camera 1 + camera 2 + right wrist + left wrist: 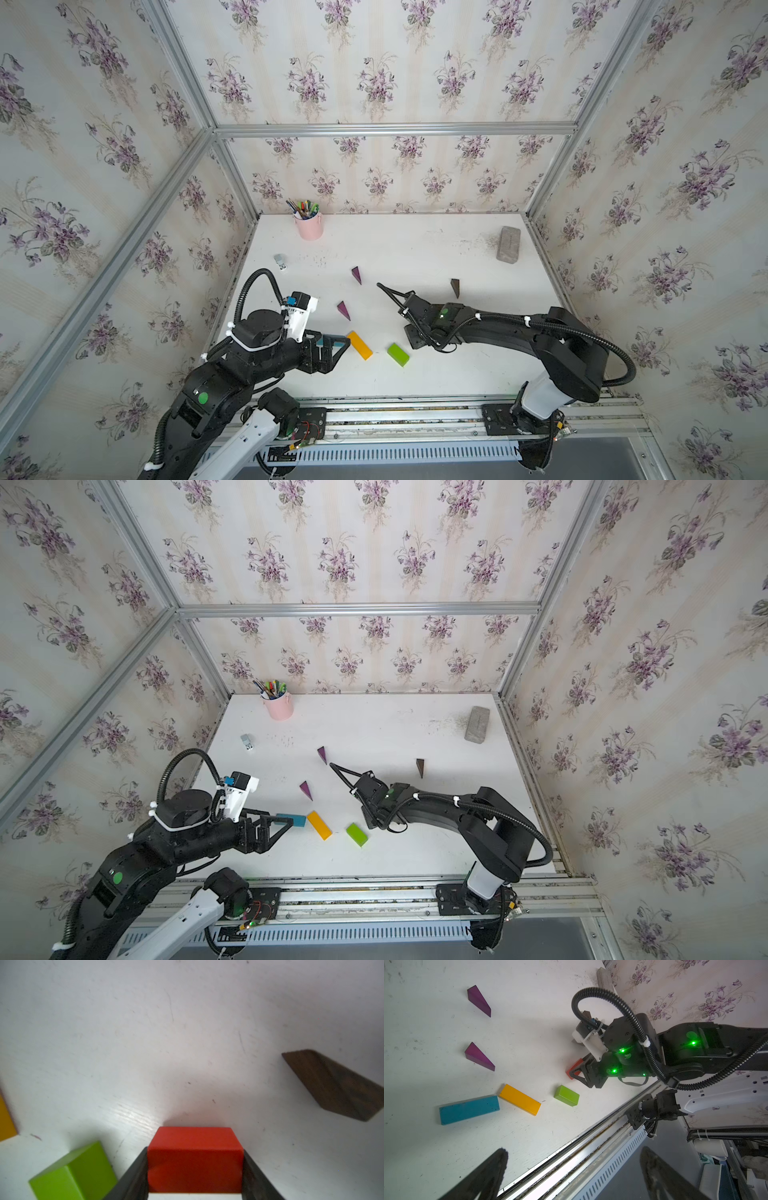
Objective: Assemble a small pinwheel with building blocks
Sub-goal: Move the building block to the center of the board.
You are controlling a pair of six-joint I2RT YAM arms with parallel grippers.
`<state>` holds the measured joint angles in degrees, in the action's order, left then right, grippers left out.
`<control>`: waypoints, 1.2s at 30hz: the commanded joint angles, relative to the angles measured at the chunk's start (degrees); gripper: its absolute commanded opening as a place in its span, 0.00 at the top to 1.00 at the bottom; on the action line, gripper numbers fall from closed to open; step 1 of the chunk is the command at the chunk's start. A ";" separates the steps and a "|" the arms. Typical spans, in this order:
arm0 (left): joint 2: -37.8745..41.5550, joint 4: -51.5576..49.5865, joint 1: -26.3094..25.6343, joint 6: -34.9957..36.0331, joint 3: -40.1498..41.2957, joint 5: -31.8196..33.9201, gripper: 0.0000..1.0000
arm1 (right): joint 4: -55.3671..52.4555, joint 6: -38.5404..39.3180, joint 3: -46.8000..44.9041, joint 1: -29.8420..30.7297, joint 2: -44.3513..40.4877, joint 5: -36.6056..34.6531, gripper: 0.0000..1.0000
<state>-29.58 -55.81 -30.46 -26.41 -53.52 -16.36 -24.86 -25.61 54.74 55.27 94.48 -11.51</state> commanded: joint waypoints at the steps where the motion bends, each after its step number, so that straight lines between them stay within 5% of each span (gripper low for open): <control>1: -1.16 -0.05 -0.03 1.63 -0.75 1.29 0.01 | 0.34 -0.52 4.63 -1.00 2.73 -0.73 0.48; 7: -5.56 2.39 -0.02 5.32 -3.10 2.04 0.01 | -1.03 -0.86 16.50 -5.18 12.17 0.65 0.49; 17: -6.54 4.30 -0.04 8.64 -3.13 13.71 0.01 | -11.65 -5.97 31.40 -7.74 24.15 -1.35 0.49; 36: -6.89 4.31 -0.05 8.73 -2.46 13.55 0.01 | -11.28 -9.22 31.99 -7.98 24.52 -1.96 0.48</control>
<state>-36.40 -52.73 -30.46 -17.52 -55.75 -3.09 -34.92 -32.62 86.76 47.24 119.24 -12.75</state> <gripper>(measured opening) 0.993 0.589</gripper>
